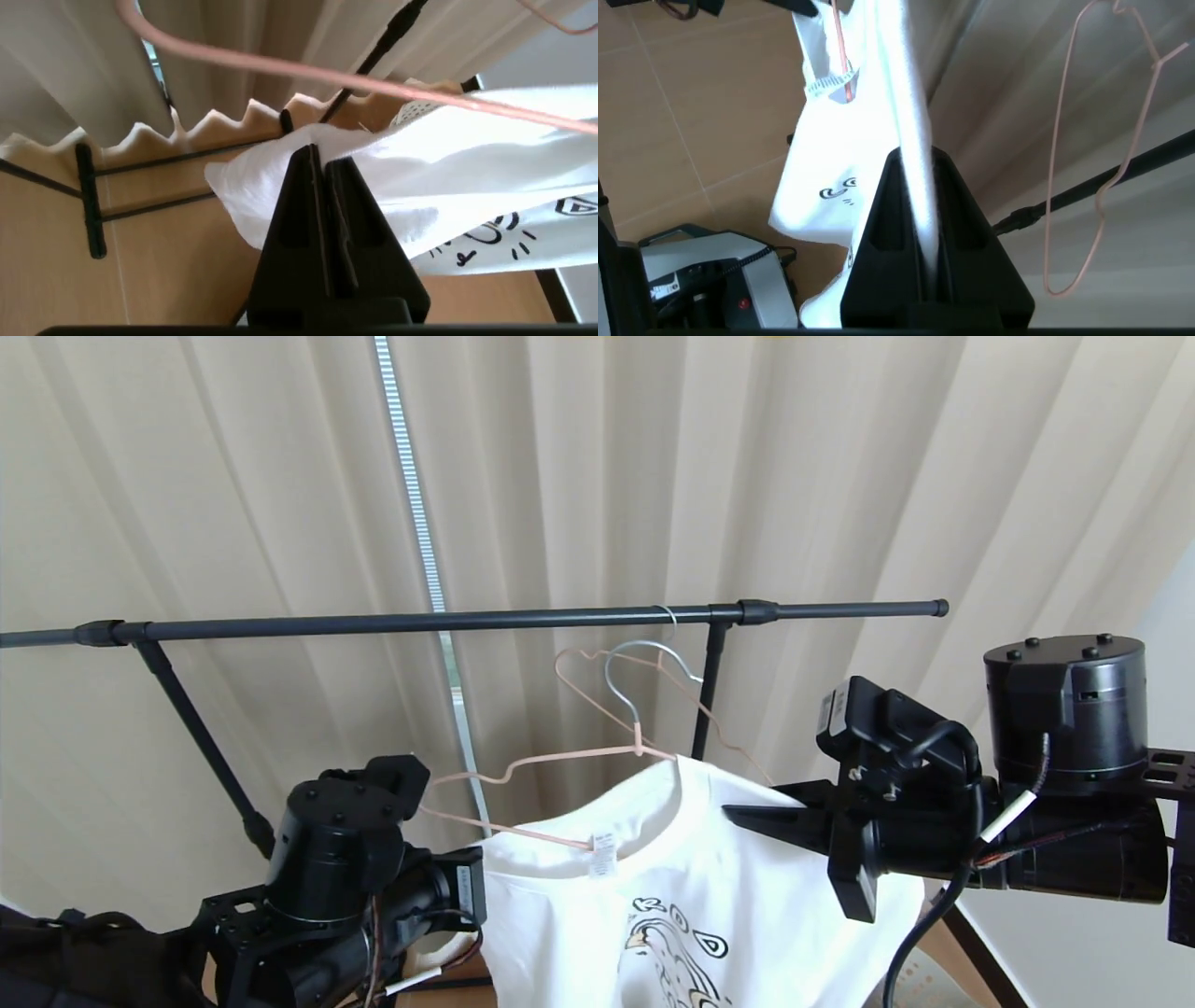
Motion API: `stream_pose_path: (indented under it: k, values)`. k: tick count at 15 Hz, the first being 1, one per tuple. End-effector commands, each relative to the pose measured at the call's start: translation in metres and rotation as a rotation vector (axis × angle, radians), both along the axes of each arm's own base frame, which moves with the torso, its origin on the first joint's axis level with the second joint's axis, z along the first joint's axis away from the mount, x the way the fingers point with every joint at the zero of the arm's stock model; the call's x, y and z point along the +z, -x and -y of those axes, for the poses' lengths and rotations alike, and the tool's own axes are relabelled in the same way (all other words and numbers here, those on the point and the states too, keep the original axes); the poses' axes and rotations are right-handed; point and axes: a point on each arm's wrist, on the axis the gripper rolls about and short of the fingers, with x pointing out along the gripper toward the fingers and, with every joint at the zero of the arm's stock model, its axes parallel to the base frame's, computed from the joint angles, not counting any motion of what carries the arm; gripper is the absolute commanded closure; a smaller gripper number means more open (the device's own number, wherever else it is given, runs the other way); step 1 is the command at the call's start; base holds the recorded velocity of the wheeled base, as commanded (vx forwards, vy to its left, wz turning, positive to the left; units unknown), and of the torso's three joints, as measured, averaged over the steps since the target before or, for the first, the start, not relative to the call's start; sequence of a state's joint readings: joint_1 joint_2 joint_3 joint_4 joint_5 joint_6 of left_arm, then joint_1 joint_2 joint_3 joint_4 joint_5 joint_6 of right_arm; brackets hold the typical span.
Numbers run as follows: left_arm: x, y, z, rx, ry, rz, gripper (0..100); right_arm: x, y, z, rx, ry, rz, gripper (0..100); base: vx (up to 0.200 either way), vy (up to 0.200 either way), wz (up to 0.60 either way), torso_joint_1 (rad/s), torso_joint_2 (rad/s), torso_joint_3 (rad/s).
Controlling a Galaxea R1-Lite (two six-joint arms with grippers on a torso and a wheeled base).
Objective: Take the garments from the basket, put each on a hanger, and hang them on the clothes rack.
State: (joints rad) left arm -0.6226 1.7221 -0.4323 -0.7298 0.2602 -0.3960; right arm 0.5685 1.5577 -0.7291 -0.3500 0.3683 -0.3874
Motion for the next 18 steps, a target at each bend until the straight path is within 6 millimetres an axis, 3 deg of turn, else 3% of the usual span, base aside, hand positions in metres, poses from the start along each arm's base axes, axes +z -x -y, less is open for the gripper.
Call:
stream_pose_path:
  k: [1,8,13,18]
  values:
    - [0.009,-0.001,-0.009,0.032,0.02,0.029,100,-0.002,0.003,0.002,0.007,0.011,0.007,100,0.0,0.0,0.0,0.0,0.0,0.0]
    - [0.022,-0.003,-0.037,0.107,0.008,0.082,100,-0.008,0.0,0.01,0.013,0.073,0.052,100,0.0,0.0,0.0,0.0,0.0,0.0]
    - [0.025,-0.003,-0.039,0.107,0.001,0.097,100,-0.008,-0.001,0.012,0.002,0.075,0.054,100,0.0,0.0,0.0,0.0,0.0,0.0]
    - [0.036,-0.016,-0.043,0.121,-0.014,0.149,100,-0.012,-0.002,0.017,0.014,0.112,0.084,100,0.0,0.0,0.0,0.0,0.0,0.0]
